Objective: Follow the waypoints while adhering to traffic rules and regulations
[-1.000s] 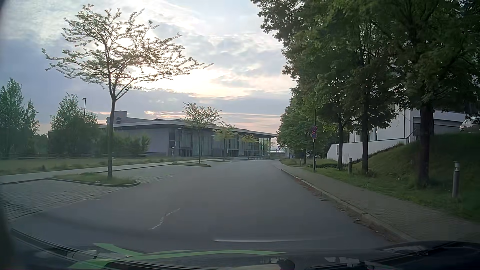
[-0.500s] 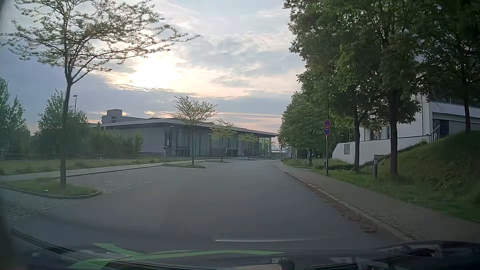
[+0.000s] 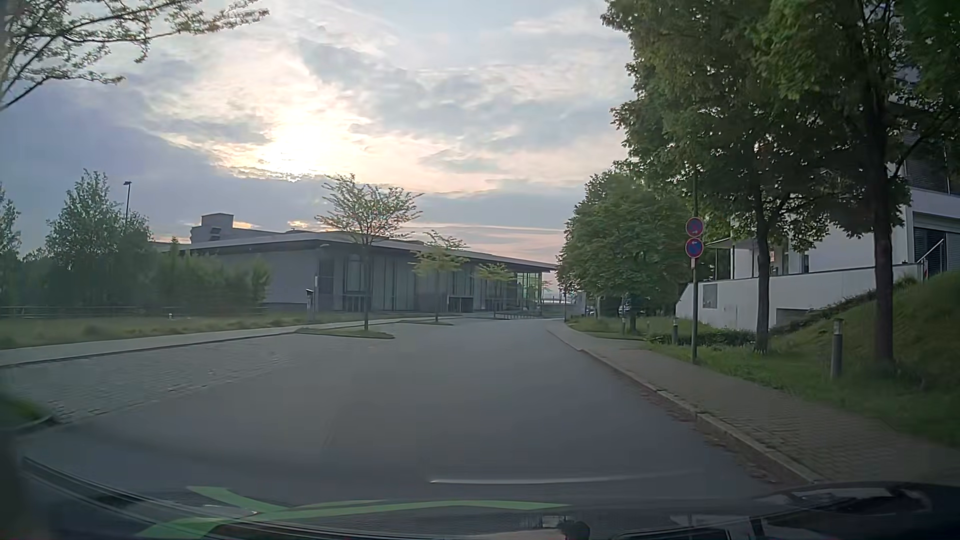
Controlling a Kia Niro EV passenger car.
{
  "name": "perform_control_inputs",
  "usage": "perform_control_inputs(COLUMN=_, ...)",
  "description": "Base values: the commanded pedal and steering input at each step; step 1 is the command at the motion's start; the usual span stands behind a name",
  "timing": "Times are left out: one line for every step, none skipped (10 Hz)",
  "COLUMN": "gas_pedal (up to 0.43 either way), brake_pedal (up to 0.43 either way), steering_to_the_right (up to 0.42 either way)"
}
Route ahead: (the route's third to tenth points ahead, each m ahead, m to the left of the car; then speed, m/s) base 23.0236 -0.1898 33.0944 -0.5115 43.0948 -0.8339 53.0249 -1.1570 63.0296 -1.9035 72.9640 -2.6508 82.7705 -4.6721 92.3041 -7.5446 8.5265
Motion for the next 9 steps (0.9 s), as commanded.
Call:
perform_control_inputs(gas_pedal=0.177, brake_pedal=0.000, steering_to_the_right=0.001)
perform_control_inputs(gas_pedal=0.169, brake_pedal=0.000, steering_to_the_right=0.001)
perform_control_inputs(gas_pedal=0.169, brake_pedal=0.000, steering_to_the_right=0.000)
perform_control_inputs(gas_pedal=0.150, brake_pedal=0.000, steering_to_the_right=-0.004)
perform_control_inputs(gas_pedal=0.150, brake_pedal=0.000, steering_to_the_right=-0.005)
perform_control_inputs(gas_pedal=0.118, brake_pedal=0.000, steering_to_the_right=-0.005)
perform_control_inputs(gas_pedal=0.110, brake_pedal=0.000, steering_to_the_right=-0.005)
perform_control_inputs(gas_pedal=0.110, brake_pedal=0.000, steering_to_the_right=-0.005)
perform_control_inputs(gas_pedal=0.110, brake_pedal=0.000, steering_to_the_right=-0.004)
